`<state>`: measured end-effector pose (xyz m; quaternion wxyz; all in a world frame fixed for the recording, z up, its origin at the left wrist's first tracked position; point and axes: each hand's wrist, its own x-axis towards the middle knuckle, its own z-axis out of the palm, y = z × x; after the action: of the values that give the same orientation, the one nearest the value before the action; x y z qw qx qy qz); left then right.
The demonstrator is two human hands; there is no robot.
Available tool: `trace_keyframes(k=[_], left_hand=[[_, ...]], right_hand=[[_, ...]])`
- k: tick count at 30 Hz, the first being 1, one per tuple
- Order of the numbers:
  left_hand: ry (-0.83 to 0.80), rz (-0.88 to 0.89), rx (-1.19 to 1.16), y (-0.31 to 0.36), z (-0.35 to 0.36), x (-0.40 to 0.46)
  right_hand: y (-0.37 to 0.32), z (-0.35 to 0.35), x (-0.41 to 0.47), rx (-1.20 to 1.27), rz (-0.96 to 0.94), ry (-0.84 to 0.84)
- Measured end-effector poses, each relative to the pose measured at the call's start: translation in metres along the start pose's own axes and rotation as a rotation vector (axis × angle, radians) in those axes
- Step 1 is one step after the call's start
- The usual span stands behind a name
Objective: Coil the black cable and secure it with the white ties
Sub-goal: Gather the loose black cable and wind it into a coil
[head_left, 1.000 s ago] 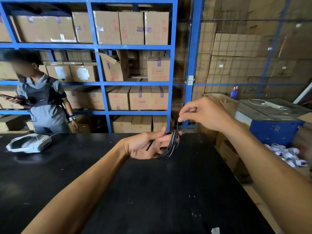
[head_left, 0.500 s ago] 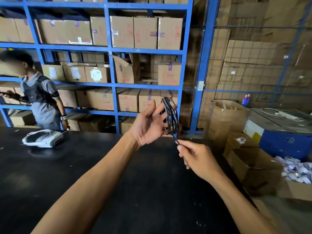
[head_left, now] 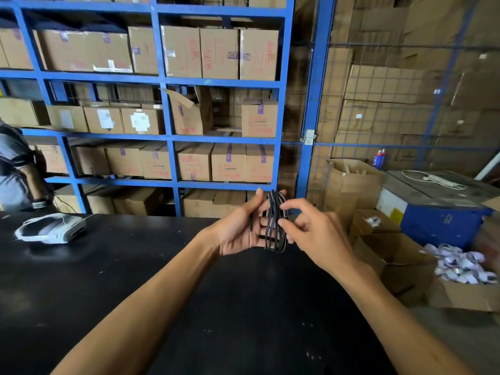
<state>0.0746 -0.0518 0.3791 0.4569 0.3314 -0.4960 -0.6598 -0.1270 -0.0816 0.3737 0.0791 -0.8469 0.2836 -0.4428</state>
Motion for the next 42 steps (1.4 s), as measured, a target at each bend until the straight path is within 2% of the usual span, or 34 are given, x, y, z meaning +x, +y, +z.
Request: trace_keyframes(k=[4, 7, 11, 13, 16, 18, 20, 25, 29, 32, 35, 42], left_hand=[[0.09, -0.002, 0.041, -0.008, 0.009, 0.004], [0.085, -0.005, 0.13, -0.01, 0.018, 0.004], [0.164, 0.01, 0.071, -0.011, 0.017, 0.003], [0.081, 0.038, -0.078, -0.01, 0.012, 0.0], [-0.129, 0.051, -0.316, -0.006, 0.01, -0.003], [-0.231, 0.071, -0.394, -0.004, 0.01, -0.003], [-0.256, 0.082, -0.408, -0.003, 0.01, -0.003], [-0.103, 0.089, -0.302, -0.008, 0.001, -0.011], [0.187, 0.12, -0.091, -0.016, 0.005, -0.01], [0.322, 0.153, -0.06, -0.018, 0.012, -0.006], [0.381, 0.153, -0.075, -0.018, 0.018, -0.003], [0.495, 0.141, -0.183, -0.019, 0.041, 0.007]], right_hand=[[-0.002, -0.006, 0.007, -0.197, -0.001, 0.036], [0.001, -0.007, 0.013, -0.133, -0.009, 0.025], [0.006, -0.014, 0.021, 0.178, 0.104, -0.009], [0.006, -0.013, 0.026, 0.294, 0.256, -0.02], [0.002, -0.004, 0.029, 0.554, 0.54, -0.17], [-0.004, 0.006, 0.027, 0.822, 0.678, -0.256], [-0.01, 0.014, 0.025, 0.984, 0.764, -0.241], [-0.014, 0.022, 0.025, 0.999, 0.796, -0.13], [-0.016, 0.022, 0.024, 1.13, 0.822, -0.082], [-0.02, 0.024, 0.022, 1.12, 0.771, -0.059], [-0.022, 0.03, 0.019, 0.944, 0.683, -0.003], [-0.016, 0.048, 0.005, 0.531, 0.529, 0.32]])
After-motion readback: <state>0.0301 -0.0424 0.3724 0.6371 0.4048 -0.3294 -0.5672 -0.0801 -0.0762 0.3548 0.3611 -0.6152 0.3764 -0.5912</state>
